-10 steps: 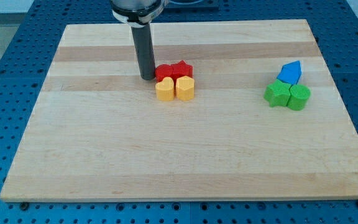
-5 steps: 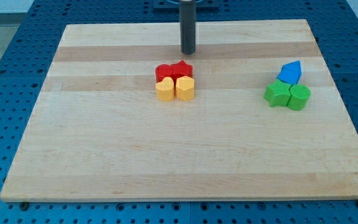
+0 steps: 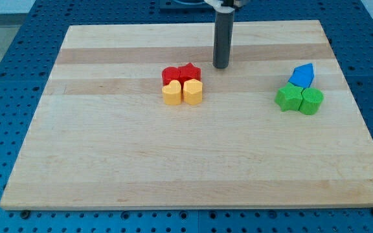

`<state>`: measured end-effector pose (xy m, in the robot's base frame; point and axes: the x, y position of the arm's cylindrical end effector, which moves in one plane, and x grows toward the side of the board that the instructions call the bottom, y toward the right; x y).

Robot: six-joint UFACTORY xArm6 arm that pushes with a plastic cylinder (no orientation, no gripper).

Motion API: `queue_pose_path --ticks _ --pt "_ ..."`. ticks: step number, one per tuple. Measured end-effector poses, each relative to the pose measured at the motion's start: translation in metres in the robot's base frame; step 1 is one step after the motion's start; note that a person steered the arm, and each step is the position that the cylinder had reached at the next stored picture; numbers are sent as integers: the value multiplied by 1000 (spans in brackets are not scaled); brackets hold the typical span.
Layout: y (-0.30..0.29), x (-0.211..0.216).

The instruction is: Push the yellow hexagon towards the bottom center

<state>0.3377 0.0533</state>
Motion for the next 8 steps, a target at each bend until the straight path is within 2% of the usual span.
queue_pose_path --ticks 2,6,8 --pt "-8 41" --pt "-89 64" --pt "-89 64"
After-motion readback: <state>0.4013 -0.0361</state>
